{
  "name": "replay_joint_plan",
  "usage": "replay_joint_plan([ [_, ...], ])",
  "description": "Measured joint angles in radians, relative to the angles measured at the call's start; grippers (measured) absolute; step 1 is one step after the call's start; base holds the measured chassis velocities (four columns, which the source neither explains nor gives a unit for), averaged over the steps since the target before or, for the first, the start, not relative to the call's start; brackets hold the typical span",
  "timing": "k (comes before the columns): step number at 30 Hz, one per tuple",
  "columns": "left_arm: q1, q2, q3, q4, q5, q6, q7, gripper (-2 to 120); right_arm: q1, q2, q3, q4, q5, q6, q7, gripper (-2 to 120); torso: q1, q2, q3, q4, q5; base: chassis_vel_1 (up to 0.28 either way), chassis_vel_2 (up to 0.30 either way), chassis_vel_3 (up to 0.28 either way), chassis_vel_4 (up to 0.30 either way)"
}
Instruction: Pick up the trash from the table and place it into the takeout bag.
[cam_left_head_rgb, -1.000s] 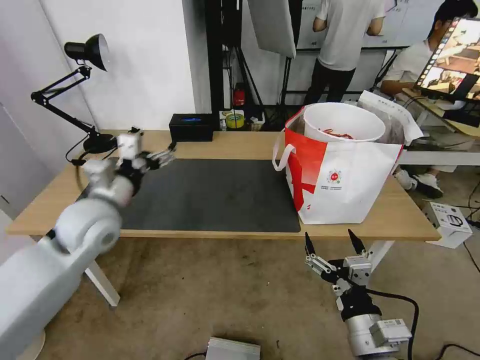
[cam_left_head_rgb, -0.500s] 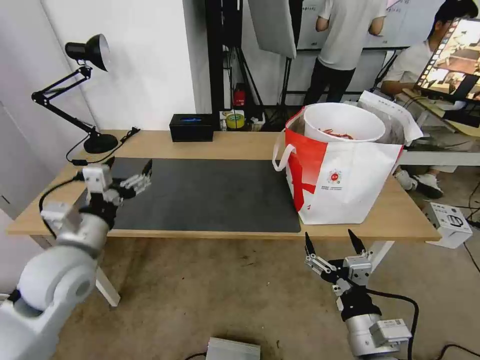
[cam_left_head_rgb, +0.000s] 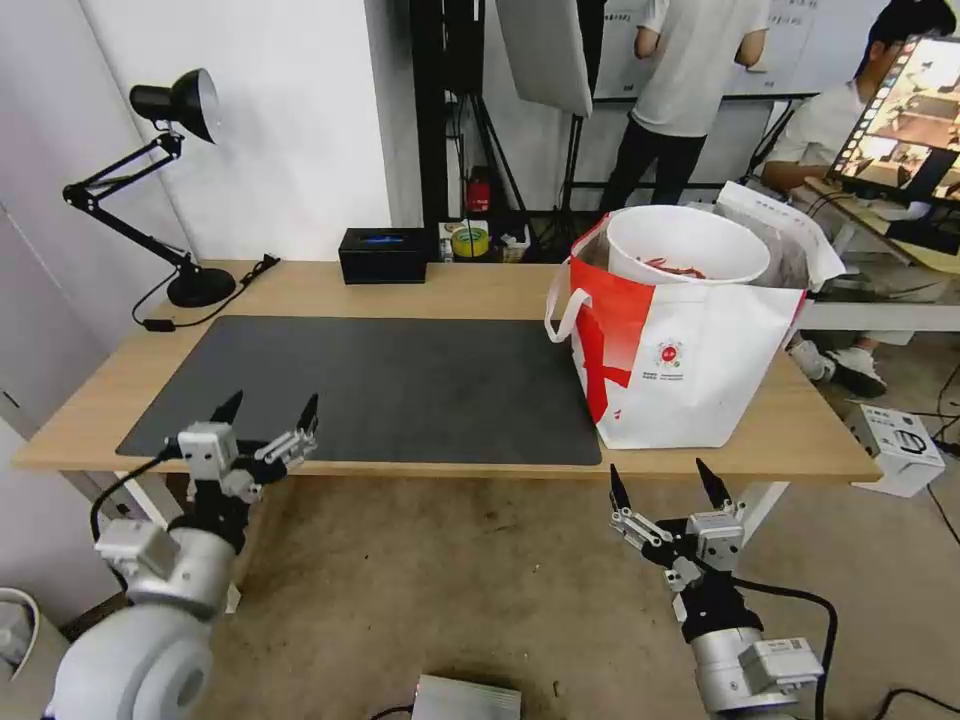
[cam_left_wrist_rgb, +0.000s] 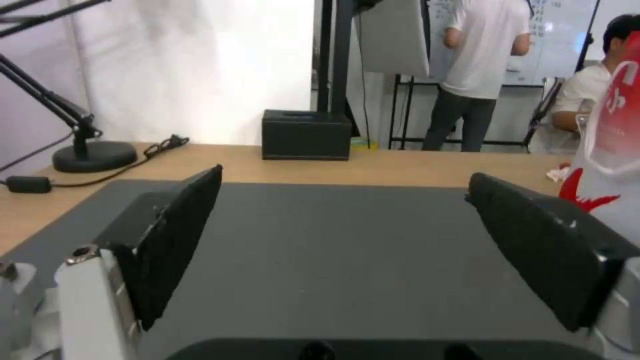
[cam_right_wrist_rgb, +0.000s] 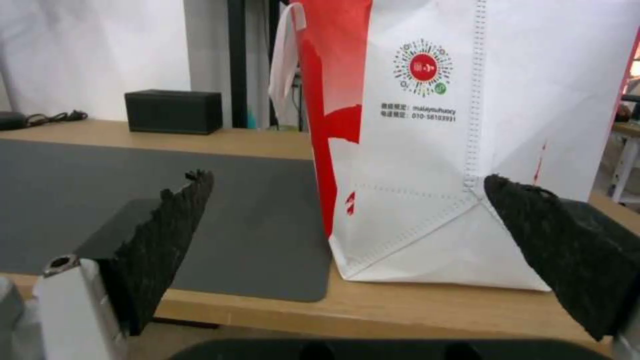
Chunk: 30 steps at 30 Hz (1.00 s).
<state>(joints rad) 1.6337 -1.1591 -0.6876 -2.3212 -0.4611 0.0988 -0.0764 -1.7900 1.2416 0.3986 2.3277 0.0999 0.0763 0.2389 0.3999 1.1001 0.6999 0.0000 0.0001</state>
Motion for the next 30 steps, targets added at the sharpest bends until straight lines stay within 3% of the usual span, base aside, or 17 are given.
replay_joint_plan([
  [9,0.071,-0.076,-0.021,0.000,0.093,-0.046,0.060,100,0.000,0.000,0.000,0.000,0.000,0.000,0.000,100,0.000,0.000,0.000,0.0000,-0.0001,0.000,0.000,0.000,0.000],
  [30,0.068,-0.084,-0.026,0.018,0.130,-0.062,0.067,100,0.000,0.000,0.000,0.000,0.000,0.000,0.000,100,0.000,0.000,0.000,0.0000,-0.0001,0.000,0.000,0.000,0.000],
])
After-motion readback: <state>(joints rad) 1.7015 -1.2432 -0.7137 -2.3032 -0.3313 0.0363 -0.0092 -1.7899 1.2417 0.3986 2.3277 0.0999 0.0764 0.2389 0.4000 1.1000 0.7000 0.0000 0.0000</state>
